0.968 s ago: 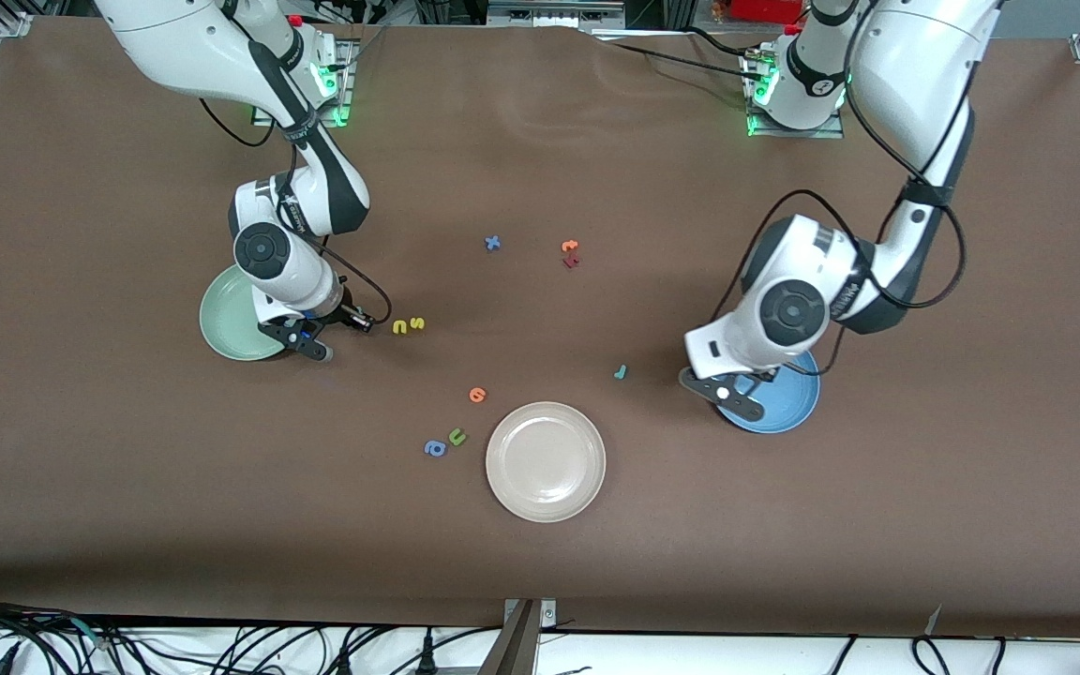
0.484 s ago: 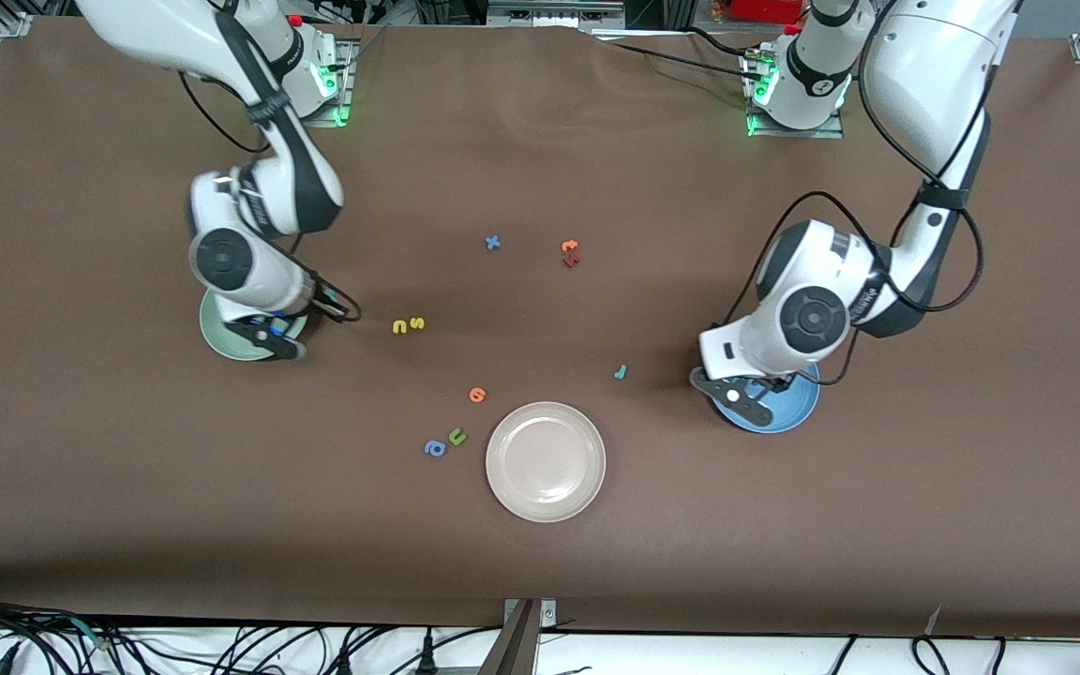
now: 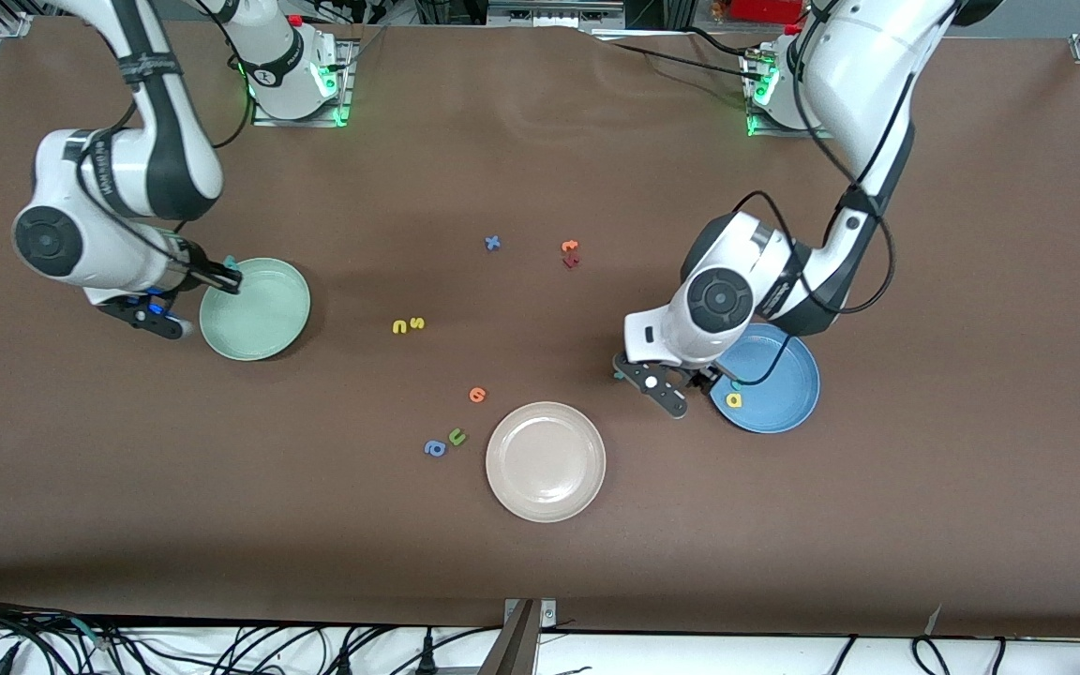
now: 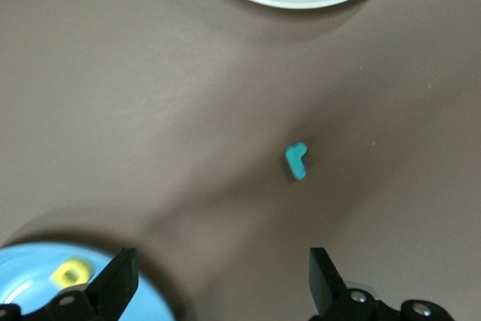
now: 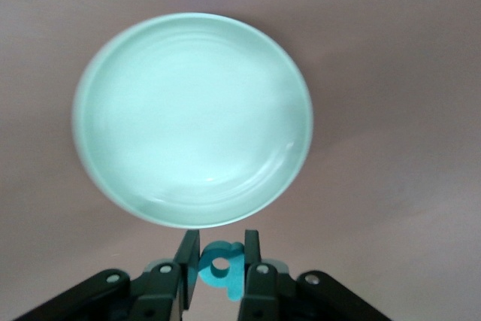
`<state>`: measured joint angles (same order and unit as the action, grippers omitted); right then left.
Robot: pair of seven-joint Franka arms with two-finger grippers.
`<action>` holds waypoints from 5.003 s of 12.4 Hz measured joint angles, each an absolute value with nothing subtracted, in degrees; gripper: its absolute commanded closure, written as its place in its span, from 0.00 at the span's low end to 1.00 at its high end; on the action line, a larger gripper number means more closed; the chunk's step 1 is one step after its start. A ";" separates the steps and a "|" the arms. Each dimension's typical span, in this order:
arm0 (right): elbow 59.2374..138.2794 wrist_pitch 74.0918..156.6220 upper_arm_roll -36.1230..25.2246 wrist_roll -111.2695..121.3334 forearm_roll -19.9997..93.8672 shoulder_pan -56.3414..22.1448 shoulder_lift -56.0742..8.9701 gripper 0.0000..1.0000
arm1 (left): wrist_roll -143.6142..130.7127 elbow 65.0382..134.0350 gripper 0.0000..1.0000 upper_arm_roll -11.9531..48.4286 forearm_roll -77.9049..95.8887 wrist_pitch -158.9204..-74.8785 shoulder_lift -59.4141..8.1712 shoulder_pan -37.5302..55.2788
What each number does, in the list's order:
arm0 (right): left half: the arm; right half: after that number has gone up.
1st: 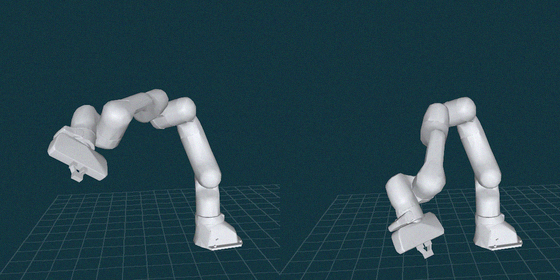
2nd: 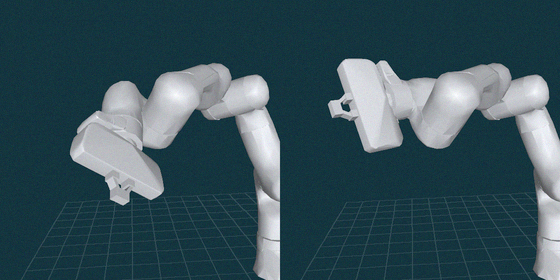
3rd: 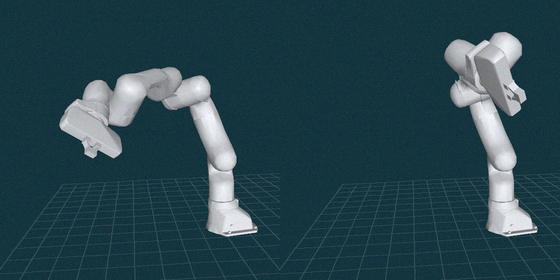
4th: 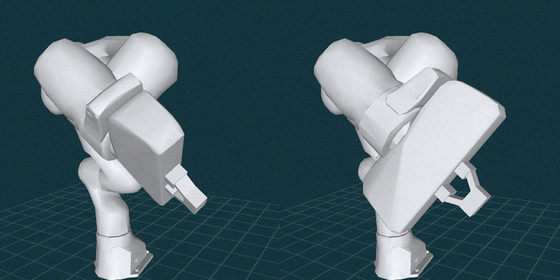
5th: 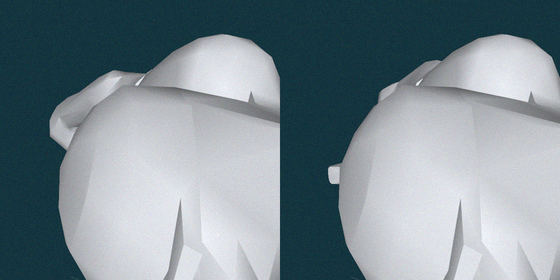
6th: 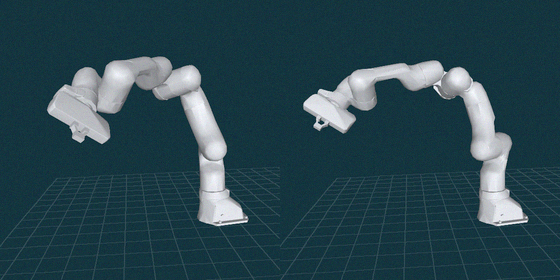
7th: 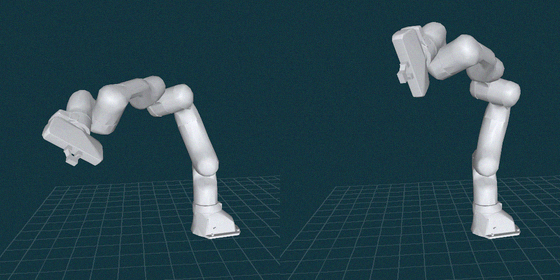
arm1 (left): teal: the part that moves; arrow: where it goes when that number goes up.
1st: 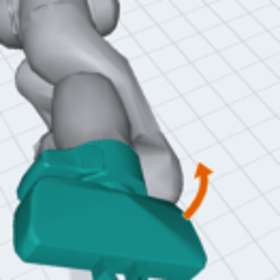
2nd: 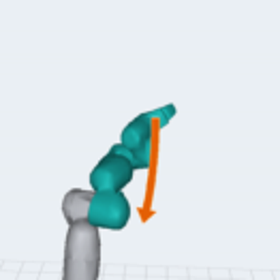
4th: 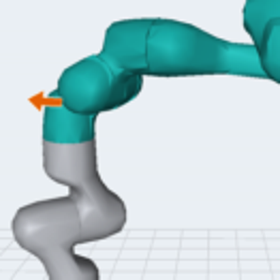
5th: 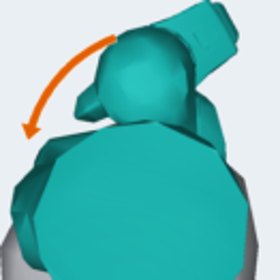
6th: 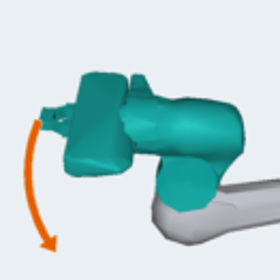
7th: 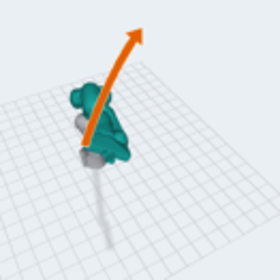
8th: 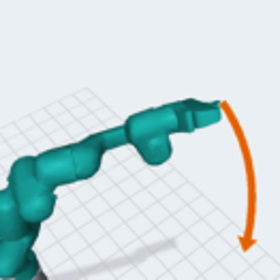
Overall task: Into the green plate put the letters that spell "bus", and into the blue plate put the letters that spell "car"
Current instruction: 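Open both grippers, dropping c on blue plate and q on green plate, then grasp the teal r with the left gripper while the right gripper reaches the u, then drop the r with the left gripper while the right gripper grasps the u, then raise the left arm to rest while the right gripper carries the u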
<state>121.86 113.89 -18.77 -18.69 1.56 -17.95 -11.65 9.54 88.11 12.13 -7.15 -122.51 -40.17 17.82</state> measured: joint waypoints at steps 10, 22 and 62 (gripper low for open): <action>127.40 125.92 -20.02 -14.87 1.64 -18.19 -18.28 0.02 | 3.34 86.03 0.68 11.77 -7.15 -131.35 -47.70 22.57; 115.72 126.78 -2.24 -55.80 8.87 -21.18 -18.93 0.04 | 3.33 84.90 0.95 11.28 -7.15 -129.72 -47.45 21.78; 117.52 144.15 -2.09 -68.88 8.51 -28.17 -29.50 0.81 | -4.90 94.10 0.00 6.12 -1.52 -88.88 2.59 1.69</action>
<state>117.52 144.15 -2.09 -68.88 8.51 -28.17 -29.50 -4.90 94.10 6.12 -1.52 -88.88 2.59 1.69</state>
